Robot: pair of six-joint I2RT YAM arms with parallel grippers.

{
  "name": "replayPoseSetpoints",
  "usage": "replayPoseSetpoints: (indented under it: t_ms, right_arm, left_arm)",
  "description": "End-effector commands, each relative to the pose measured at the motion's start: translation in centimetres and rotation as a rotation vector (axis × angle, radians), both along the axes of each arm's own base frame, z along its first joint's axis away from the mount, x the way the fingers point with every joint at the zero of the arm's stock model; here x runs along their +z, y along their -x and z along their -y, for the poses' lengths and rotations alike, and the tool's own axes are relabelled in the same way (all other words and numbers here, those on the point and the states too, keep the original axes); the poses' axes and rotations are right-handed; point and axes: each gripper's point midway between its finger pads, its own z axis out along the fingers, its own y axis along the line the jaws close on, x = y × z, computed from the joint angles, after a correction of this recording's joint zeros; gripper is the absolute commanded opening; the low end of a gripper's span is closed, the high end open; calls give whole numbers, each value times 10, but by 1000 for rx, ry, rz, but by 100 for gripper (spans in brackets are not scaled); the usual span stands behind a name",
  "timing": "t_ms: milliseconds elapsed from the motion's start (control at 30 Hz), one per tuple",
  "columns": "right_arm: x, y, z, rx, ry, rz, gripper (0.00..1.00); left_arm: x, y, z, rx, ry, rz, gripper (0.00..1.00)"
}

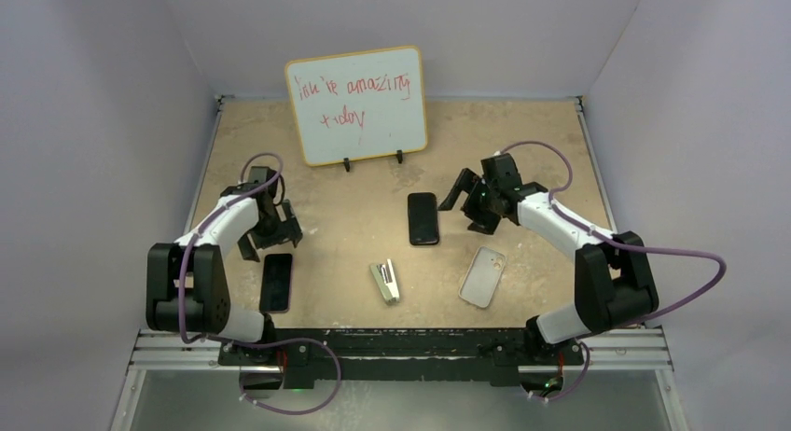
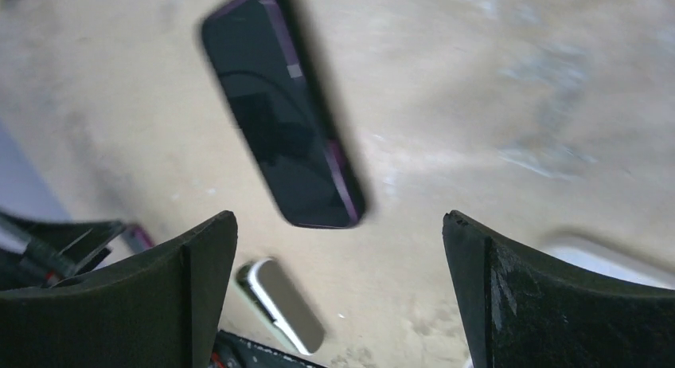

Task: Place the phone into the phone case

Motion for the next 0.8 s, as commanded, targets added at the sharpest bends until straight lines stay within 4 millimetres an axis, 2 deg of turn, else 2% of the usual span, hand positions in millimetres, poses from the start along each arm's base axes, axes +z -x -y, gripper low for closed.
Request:
replayPoseSetpoints:
  t_ms: [0,100,233,500,767]
  right_arm:
    - [-26,37,49,-190,214,-196,99]
    - [-27,45,56,-204,244,-211,99]
    - [-29,57,55,-178,218,-191,95]
    - [-47,86,71,-171,282,-246,94]
    - [-51,89,73,-173,290,-254,95]
  left_arm:
    - [-12,6,10,-16,54,-45,100]
    - [-12,4,14,-28,75,-36,100]
    - [-9,0,22,-87,82,-1,99]
    - [-14,5,28,-142,22,-46,98]
    - [-4,-5,26,-170,-36,-29,100]
